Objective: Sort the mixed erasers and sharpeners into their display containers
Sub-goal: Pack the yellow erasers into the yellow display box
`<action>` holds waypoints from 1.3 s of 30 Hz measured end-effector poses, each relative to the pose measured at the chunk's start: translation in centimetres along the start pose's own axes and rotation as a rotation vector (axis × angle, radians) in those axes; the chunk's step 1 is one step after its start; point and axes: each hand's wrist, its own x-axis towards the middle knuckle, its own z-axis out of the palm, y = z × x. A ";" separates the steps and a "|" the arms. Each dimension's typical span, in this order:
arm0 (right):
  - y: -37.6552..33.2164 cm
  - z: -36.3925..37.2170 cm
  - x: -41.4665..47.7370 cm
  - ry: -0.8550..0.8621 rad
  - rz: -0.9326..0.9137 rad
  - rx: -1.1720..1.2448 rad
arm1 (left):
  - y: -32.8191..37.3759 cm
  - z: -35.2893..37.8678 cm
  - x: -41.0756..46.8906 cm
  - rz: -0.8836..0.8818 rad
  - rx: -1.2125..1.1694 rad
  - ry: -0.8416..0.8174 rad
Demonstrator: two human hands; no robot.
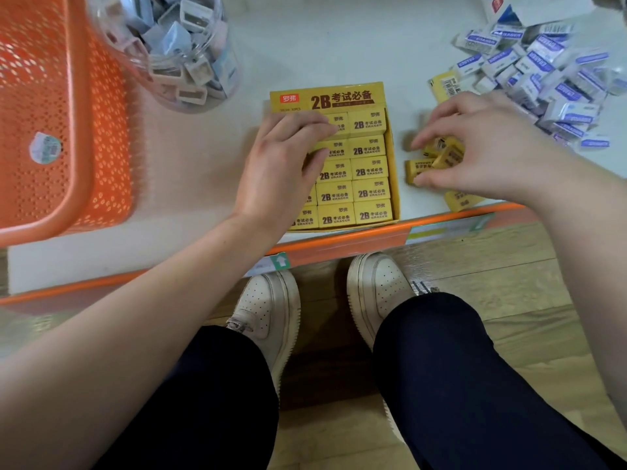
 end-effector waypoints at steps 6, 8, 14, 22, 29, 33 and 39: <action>-0.1 0.9 0.2 0.042 0.006 -0.078 | -0.1 0.1 0.0 0.007 -0.008 0.010; -0.1 1.1 0.2 0.096 0.017 -0.053 | -0.1 0.1 0.0 0.002 -0.010 0.011; -2.4 1.1 -0.3 0.377 -0.125 0.168 | 0.1 -0.3 0.2 -0.008 -0.010 -0.021; -5.4 3.4 0.1 0.361 -0.299 0.301 | 0.8 -1.6 0.5 0.116 -0.069 -0.202; -5.6 4.3 0.3 0.305 -0.261 0.303 | 0.5 -1.1 -0.2 0.111 -0.047 -0.108; -4.9 4.5 0.0 0.316 -0.235 0.351 | -0.5 -0.9 -0.5 0.108 0.031 -0.069; -1.0 1.7 -0.1 0.469 0.043 0.284 | -0.5 -1.1 -0.6 0.063 0.060 -0.099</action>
